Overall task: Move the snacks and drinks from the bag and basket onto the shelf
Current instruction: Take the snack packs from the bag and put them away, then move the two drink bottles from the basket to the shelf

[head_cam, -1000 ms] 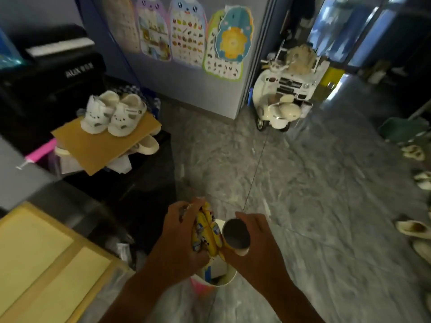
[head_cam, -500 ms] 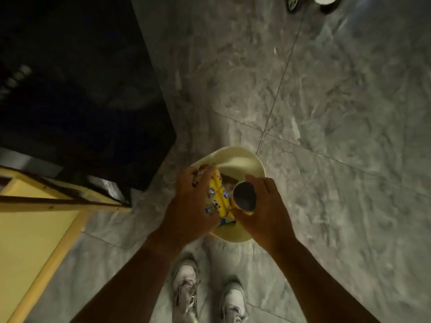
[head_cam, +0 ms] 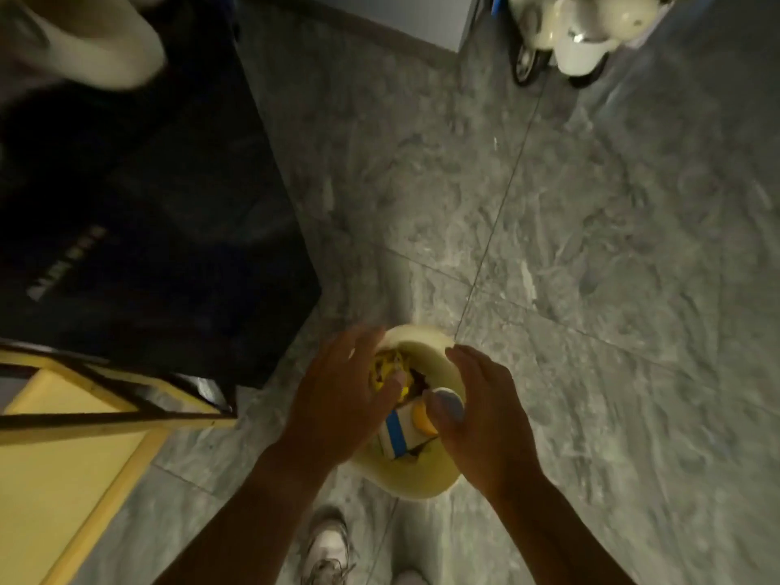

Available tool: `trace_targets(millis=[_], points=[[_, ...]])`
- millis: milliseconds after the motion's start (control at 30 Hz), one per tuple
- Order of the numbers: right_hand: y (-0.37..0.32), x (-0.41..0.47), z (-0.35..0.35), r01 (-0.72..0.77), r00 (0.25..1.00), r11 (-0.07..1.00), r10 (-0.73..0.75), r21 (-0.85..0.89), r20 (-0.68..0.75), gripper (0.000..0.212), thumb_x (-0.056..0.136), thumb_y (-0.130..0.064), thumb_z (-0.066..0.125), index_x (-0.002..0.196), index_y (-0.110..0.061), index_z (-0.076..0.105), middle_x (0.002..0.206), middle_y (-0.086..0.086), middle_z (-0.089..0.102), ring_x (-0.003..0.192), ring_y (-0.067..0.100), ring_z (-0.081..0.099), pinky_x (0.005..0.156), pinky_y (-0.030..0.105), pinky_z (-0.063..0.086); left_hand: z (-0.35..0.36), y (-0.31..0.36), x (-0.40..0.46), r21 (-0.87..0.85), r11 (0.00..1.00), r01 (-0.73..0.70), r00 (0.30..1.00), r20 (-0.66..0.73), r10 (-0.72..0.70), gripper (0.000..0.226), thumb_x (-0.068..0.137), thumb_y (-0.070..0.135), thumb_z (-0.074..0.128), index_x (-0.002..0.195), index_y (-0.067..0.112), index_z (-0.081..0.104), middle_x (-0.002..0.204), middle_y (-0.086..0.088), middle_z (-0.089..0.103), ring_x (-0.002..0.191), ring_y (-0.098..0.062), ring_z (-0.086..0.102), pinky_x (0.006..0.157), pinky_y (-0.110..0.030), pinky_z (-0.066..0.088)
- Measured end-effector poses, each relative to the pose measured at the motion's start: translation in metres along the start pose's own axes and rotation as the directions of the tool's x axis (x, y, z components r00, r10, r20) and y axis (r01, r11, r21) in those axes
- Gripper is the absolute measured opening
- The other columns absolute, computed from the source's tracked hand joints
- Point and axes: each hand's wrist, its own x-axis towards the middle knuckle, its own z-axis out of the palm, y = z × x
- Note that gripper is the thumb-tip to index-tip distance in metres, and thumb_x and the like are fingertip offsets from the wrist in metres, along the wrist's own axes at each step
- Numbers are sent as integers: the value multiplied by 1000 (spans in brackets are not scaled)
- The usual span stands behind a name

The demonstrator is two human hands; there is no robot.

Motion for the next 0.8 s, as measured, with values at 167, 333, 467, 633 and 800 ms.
trace_targets(millis=[167,333,467,633,800], points=[[-69,-2,-87,162,985,982,-167,-92,-43,60,89,-57,49,140,-25,48,147,-10,45,135,8,38,106,35,44,-92,54,-17,77,997,-27,990,-139,38,68,91,62,46,149,29,34,154,6,37,142,-13,30,115,-41,32],[-166,-27,-180,363,926,915,-375,-177,-38,77,84,-72,33,145,-26,46,155,-10,37,144,14,32,114,36,31,-215,123,-86,179,982,53,945,-326,8,67,92,62,43,151,34,27,158,12,24,145,-12,22,117,-26,15],[-258,-63,-232,552,833,815,-550,-178,62,90,77,-81,19,152,-33,29,161,-15,18,147,12,22,116,35,29,-307,150,-182,193,948,255,873,-466,-141,72,90,70,34,152,40,12,162,17,9,147,-9,10,121,-35,16],[-373,-138,-239,747,665,658,-734,-101,140,87,78,-81,28,149,-31,36,158,-14,27,146,16,28,112,36,29,-396,145,-333,138,856,499,684,-669,-291,71,91,70,29,150,32,32,157,6,31,140,-19,33,115,-36,30],[-489,-266,-222,930,360,367,-899,-17,249,92,75,-82,13,154,-37,14,163,-18,8,149,11,12,119,35,21,-445,136,-518,48,733,679,467,-798,-381,74,92,72,22,152,30,30,160,5,27,145,-19,26,120,-39,23]])
